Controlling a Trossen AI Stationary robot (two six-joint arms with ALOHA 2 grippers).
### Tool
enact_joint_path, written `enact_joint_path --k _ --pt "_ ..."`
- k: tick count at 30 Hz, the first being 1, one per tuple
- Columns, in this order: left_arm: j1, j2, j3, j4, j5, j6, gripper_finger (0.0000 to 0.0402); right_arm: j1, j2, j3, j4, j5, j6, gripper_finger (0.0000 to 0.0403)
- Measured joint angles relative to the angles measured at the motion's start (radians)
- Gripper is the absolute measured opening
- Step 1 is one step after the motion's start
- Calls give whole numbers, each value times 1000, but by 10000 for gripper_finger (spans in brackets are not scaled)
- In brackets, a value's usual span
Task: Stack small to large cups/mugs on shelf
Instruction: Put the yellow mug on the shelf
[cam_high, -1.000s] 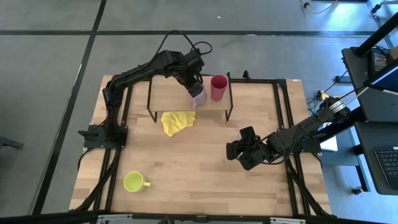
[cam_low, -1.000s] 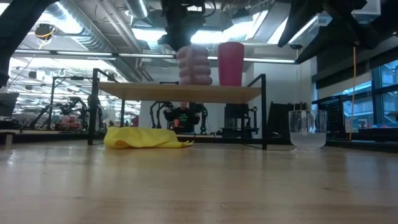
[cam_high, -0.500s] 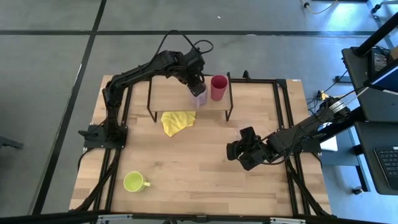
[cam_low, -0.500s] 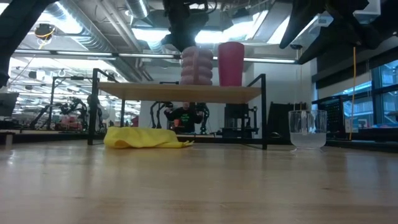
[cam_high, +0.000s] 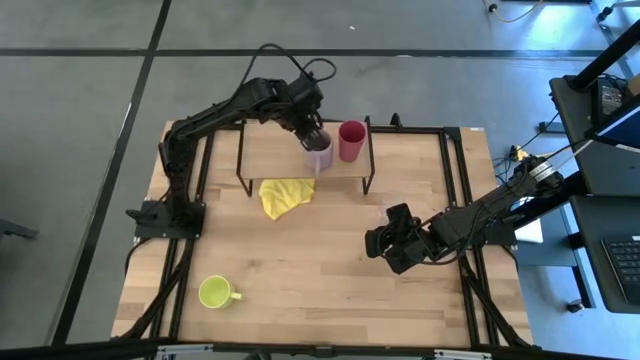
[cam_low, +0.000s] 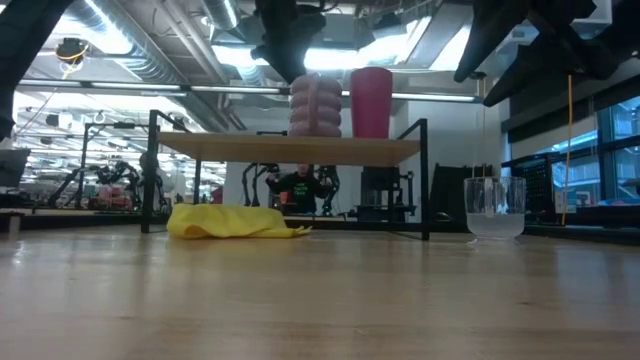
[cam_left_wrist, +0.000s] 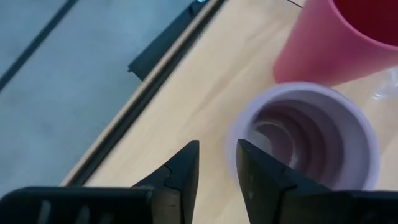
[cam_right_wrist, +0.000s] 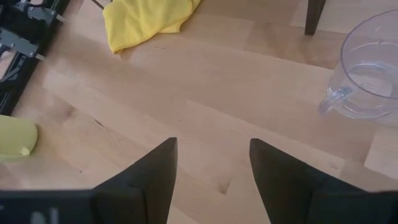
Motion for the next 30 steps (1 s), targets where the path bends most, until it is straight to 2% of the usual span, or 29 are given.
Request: enact_joint_path --k 7,10,14,18,22,25,27,30 --pt "-31 -110 0 -52 -22 -29 99 1 0 0 -5 0 0 203" --pt "-111 -184 1 -112 -27 -73 99 1 0 0 7 0 -20 203" --pt "-285 -281 -56 -152 -39 -142 99 0 -3 0 82 3 -117 203" --pt "-490 -396 -232 -129 -116 -344 99 -3 -18 0 265 -52 -305 203" --pt "-691 -527 -510 -47 -206 -594 99 -8 -31 1 430 -106 -425 203" --pt "-793 -613 -695 134 -209 -735 99 -18 -56 1 399 -112 -416 203" --pt "-845 -653 -786 233 -210 -788 99 -30 -86 1 320 -98 -412 203" --pt "-916 -686 -867 270 -188 -852 99 -40 -133 0 264 -98 -418 203"
